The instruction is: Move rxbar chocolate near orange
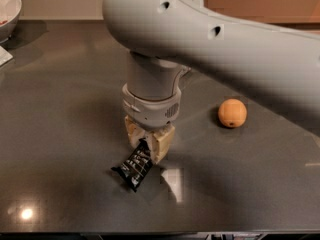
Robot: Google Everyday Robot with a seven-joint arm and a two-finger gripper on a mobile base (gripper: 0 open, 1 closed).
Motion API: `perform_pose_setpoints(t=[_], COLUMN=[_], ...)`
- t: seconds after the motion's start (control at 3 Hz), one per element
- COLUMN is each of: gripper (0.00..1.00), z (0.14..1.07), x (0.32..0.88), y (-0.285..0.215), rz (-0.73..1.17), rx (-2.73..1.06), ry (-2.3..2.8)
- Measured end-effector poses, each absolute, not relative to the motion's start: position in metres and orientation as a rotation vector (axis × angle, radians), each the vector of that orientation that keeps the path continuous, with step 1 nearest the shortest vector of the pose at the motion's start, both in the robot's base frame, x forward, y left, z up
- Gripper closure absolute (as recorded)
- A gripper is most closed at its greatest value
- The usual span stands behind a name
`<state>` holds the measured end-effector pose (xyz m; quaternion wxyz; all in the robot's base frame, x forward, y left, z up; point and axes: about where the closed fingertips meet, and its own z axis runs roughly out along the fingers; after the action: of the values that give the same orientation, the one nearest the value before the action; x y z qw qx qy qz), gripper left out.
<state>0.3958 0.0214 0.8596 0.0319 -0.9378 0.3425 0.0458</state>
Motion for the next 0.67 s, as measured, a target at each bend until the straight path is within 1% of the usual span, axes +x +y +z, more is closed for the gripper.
perform_pose_setpoints(t=[0.67], gripper=[1.00], z=[0.880], x=[0.424], y=[-0.040], rz=[0.046], rx=[-2.849], ry=[1.233])
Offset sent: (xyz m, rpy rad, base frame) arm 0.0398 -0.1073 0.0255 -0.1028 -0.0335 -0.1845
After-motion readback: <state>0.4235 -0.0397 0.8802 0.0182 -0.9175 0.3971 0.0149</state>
